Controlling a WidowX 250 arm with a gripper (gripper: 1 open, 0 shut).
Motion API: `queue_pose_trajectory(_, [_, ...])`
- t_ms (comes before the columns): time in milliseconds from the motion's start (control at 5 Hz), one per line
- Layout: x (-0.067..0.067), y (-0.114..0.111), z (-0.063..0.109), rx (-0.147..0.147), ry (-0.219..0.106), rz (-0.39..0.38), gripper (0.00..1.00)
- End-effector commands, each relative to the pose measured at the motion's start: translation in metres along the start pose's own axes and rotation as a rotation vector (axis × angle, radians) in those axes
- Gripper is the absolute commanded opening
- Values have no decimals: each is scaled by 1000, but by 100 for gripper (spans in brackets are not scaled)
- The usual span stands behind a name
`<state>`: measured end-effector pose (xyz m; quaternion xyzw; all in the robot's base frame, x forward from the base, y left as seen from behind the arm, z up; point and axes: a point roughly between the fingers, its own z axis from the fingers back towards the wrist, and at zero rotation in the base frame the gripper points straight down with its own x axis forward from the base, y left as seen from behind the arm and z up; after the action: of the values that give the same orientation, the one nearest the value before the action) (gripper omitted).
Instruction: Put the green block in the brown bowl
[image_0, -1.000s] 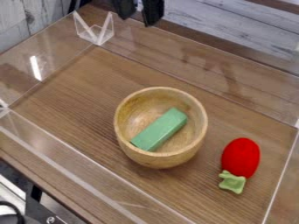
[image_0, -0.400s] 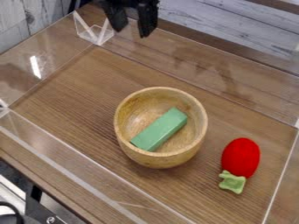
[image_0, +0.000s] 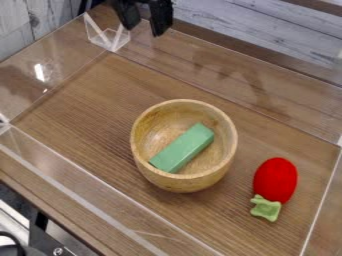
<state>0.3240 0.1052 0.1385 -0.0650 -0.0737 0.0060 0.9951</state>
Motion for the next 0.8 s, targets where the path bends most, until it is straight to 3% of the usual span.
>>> queue_pose_trajectory(0, [11, -8, 25, 20, -57, -43, 100])
queue_pose_trajectory(400, [24, -10, 8, 21, -40, -69, 100])
queue_pose_trajectory(600, [28, -5, 11, 18, -38, -74, 100])
